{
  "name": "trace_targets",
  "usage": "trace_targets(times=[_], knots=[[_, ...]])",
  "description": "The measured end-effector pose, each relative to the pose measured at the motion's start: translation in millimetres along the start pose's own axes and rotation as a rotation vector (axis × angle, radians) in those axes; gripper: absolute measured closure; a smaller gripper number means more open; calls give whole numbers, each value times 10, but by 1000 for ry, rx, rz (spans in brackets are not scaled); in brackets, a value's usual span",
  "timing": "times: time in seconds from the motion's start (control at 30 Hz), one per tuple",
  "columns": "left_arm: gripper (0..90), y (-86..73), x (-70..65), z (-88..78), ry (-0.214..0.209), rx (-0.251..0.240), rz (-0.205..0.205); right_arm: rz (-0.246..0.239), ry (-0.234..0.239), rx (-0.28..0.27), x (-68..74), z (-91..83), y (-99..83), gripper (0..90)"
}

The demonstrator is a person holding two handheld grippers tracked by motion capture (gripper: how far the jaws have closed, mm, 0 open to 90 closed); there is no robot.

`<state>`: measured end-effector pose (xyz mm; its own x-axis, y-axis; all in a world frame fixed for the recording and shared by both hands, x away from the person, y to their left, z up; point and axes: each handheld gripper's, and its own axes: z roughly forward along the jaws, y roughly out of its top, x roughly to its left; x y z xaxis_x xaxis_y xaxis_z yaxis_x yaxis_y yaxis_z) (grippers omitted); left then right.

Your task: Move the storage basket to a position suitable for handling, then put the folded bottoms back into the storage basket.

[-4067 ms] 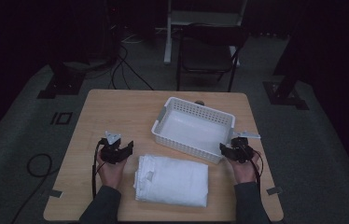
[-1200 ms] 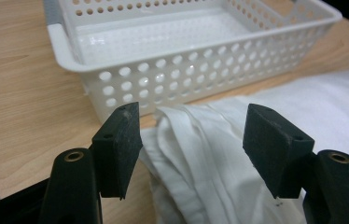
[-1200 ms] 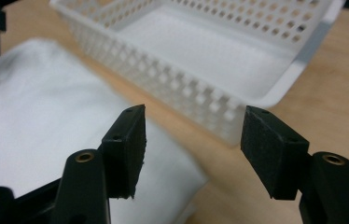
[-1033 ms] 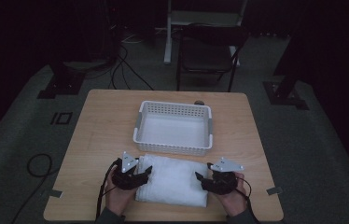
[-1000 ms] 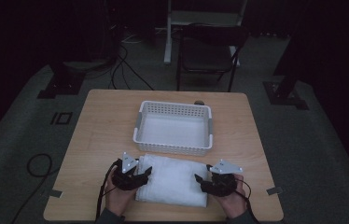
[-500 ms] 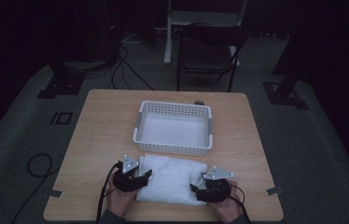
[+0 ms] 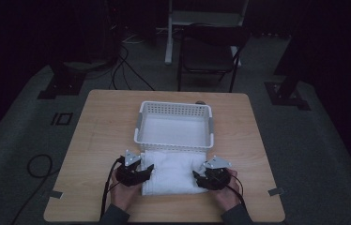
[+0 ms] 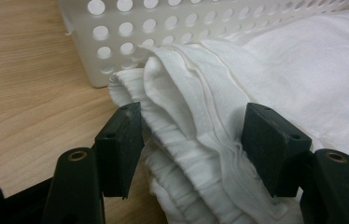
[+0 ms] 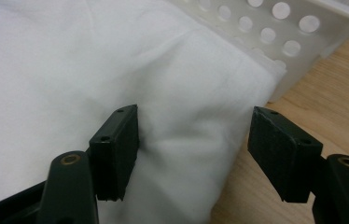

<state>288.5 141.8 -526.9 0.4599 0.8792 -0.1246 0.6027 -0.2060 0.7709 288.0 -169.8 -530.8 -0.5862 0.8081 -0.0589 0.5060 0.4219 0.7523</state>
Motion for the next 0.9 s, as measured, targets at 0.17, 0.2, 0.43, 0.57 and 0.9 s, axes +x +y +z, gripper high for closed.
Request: trace_targets(times=[0.17, 0.2, 0.43, 0.57, 0.9], knots=[[377, 45, 49, 46, -5, -5, 2, 6, -4, 0, -30, 36, 43, 345], [377, 50, 60, 54, -5, -8, 6, 8, -3, -2, -35, 44, 52, 346], [367, 70, 114, 84, -15, -15, -4, 27, 7, -8, -56, 80, 66, 355], [344, 68, 139, 80, -29, -21, -18, 37, 15, -8, -66, 82, 55, 355], [196, 147, 134, -127, -38, -115, -119, 39, 13, -8, -61, 77, 47, 353]])
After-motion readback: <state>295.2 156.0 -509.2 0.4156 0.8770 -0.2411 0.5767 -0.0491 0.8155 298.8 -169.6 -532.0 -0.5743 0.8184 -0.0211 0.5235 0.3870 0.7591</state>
